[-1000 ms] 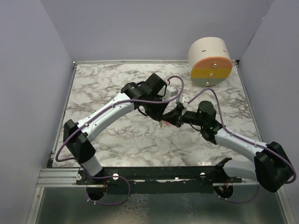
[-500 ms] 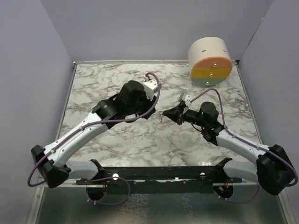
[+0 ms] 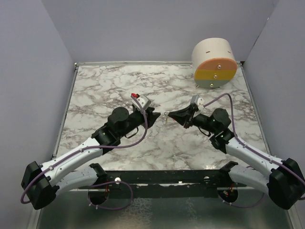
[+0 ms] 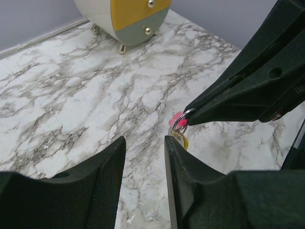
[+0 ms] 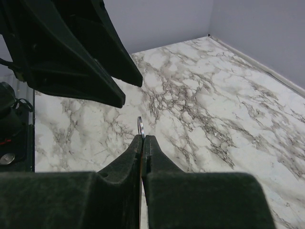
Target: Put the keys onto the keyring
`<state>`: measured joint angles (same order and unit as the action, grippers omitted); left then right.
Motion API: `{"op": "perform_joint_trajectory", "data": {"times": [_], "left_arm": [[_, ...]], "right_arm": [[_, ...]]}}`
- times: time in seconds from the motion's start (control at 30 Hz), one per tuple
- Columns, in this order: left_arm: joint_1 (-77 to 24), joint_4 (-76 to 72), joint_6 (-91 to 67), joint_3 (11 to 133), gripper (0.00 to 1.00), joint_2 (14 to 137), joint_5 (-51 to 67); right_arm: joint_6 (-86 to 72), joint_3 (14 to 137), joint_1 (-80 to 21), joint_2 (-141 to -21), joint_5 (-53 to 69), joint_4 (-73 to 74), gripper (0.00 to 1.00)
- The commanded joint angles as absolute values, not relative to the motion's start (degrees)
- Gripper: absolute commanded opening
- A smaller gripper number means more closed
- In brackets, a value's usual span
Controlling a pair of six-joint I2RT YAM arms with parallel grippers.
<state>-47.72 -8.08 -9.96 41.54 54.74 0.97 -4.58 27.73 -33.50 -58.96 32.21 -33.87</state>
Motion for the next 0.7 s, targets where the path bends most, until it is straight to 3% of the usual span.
{"op": "perform_joint_trajectory", "data": {"times": [0.0, 0.67], "left_arm": [[-47.9, -24.0, -5.6, 37.9, 0.41, 55.0, 7.2], [-47.8, -37.8, -8.8, 30.7, 0.4, 55.9, 15.4]], "right_arm": [[-6.8, 28.2, -33.7, -57.4, 33.2, -34.9, 0.01], [-8.4, 28.4, -33.7, -56.0, 35.8, -35.4, 0.01]]}}
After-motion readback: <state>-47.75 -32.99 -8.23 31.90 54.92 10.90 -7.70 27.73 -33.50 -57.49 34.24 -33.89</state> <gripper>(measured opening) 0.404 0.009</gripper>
